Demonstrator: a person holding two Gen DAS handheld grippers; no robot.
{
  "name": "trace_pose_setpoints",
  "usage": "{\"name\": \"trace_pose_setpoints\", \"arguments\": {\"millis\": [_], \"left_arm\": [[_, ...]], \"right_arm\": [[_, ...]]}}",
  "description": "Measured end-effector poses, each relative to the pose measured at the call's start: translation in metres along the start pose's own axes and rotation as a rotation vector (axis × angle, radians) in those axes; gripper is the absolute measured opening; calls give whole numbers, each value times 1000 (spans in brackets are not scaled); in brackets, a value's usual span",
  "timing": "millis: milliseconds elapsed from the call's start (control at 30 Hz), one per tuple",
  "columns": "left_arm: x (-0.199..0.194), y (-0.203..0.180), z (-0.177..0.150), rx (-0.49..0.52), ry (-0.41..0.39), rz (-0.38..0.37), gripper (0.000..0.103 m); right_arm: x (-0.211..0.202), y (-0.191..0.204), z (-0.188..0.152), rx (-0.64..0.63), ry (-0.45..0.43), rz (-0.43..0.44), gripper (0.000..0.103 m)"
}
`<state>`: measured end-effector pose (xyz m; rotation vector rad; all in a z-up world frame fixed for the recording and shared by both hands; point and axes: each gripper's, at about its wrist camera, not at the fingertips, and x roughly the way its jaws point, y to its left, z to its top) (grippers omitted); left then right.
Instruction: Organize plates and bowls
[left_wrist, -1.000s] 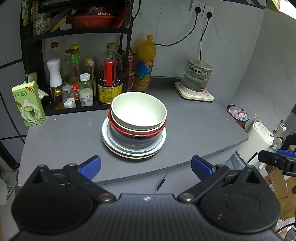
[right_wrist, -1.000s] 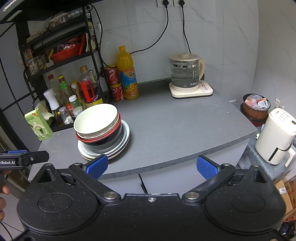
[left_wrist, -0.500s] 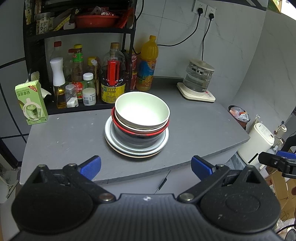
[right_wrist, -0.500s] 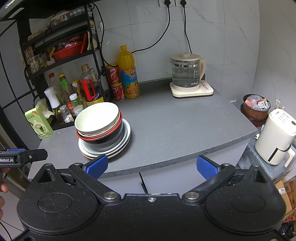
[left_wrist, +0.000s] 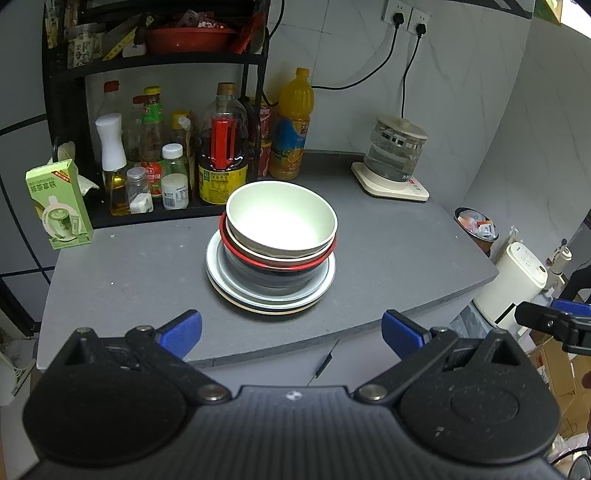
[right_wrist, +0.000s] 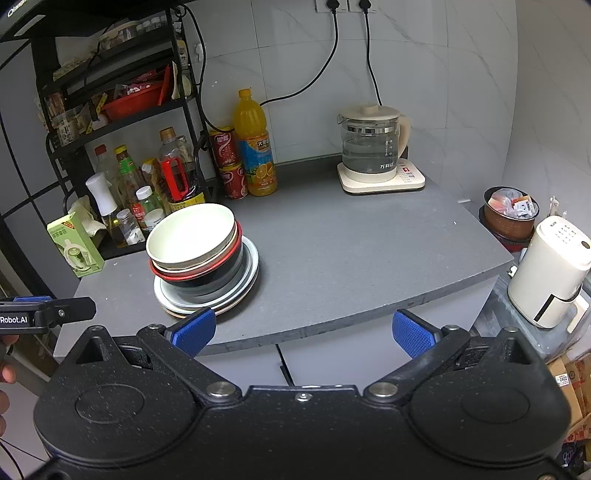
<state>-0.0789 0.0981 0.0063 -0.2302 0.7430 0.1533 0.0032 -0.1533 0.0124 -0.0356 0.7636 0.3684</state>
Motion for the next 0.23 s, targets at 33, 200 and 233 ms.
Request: {"name": "trace_pose_setpoints", "arguments": {"millis": [33, 200, 233], "left_arm": [[1, 0, 1, 2, 2, -2, 103], [6, -2, 3, 12, 4, -3, 103], [8, -2, 4, 15, 6, -4, 103]], "right_arm": [[1, -1, 1, 2, 1, 0, 103], [6, -5, 3, 3, 9, -3, 103], [7, -5, 3, 1, 11, -3, 103]]}}
